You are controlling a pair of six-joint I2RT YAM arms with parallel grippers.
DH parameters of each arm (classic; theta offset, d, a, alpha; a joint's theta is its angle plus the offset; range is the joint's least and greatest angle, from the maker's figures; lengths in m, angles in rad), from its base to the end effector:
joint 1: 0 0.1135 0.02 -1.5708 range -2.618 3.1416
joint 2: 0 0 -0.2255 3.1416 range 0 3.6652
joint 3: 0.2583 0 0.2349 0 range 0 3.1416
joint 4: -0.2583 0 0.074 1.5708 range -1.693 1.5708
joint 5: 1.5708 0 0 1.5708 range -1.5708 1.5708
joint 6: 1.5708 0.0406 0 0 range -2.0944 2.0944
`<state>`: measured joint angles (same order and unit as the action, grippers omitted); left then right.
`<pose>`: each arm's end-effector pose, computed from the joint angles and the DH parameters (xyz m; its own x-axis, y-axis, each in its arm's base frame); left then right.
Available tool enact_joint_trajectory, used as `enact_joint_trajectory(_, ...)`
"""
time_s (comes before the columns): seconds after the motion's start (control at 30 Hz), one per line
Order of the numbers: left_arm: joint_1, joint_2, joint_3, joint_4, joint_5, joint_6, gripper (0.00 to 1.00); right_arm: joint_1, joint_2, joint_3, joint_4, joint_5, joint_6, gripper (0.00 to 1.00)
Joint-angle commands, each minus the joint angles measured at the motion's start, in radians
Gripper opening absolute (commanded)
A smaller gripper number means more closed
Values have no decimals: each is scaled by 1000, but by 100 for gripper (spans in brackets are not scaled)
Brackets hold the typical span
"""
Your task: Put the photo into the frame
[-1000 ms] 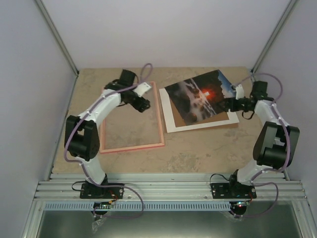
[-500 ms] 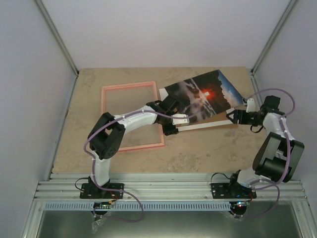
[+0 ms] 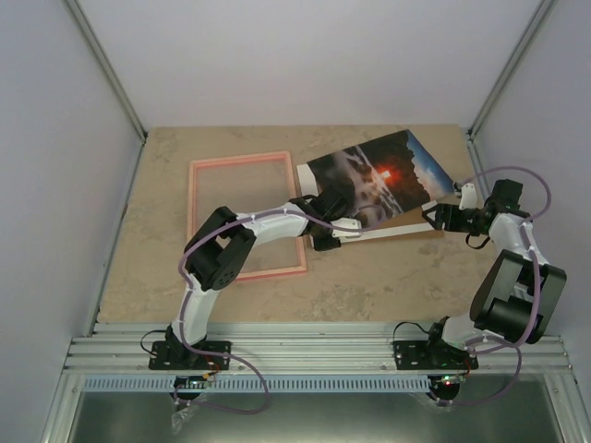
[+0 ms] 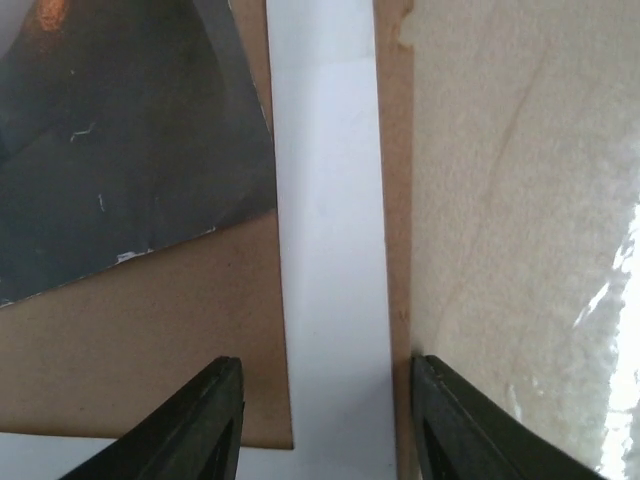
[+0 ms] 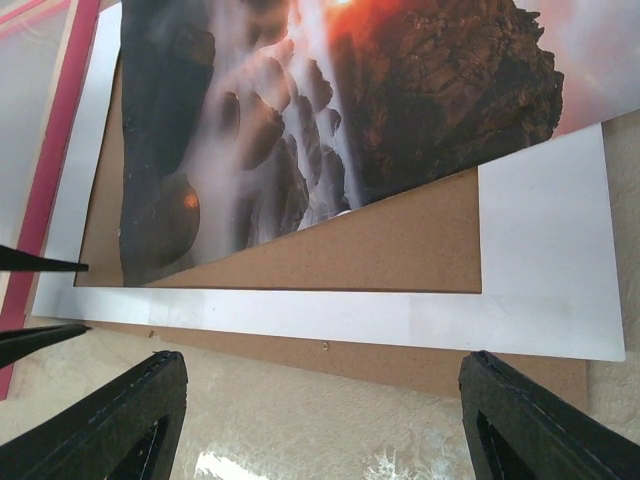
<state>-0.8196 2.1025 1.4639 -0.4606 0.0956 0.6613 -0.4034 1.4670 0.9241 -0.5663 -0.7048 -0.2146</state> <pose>0.2732 -0.2982 0.1187 -0.0148 0.9116 -0.4108 0.9709 0.1113 0.2119 0.2576 -0.0813 0.1779 -0.8117 0.1701 -0.5587 -0.1425 0.8700 0.4719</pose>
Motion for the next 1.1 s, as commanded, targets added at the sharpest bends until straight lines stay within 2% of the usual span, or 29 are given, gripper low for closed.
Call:
enact_joint_trajectory(0.0, -21, 17, -30, 24, -30, 18, 44, -5, -20, 0, 22, -18, 6, 75)
enact_joint_trajectory(0.1, -21, 17, -26, -6, -7, 18, 30, -6, -26, 2, 23, -18, 3, 75)
enact_joint_trajectory(0.23, -21, 4, -24, -36, 37, 15, 15, -6, -29, -3, 28, -23, -1, 75)
enact_joint_trajectory(0.5, -21, -55, -5, -55, 121, 0, 10, -1, -42, -8, 54, -32, -53, 75)
enact_joint_trajectory(0.67, -21, -88, -11, -38, 128, -15, 1, 33, -78, -32, 97, -10, -134, 75)
enact_joint_trajectory(0.73, -21, -104, -26, -20, 132, -18, 0, 59, -95, -48, 121, 8, -175, 75)
enact_joint_trajectory(0.77, -21, -109, -35, -6, 121, -24, 4, 68, -101, -54, 130, 12, -189, 75)
enact_joint_trajectory(0.83, -21, -98, -36, 16, 87, -37, 38, 83, -100, -56, 135, 19, -199, 75)
enact_joint_trajectory(0.87, -21, -89, -32, 17, 77, -38, 50, 87, -98, -56, 135, 20, -200, 75)
enact_joint_trajectory(0.9, -21, -80, -29, 20, 68, -37, 56, 90, -96, -56, 136, 21, -197, 75)
enact_joint_trajectory(0.97, -21, -57, -17, 22, 64, -40, 61, 94, -93, -60, 136, 21, -194, 75)
enact_joint_trajectory(1.07, -21, -7, 21, 24, 49, -67, 62, 95, -100, -73, 141, 25, -194, 75)
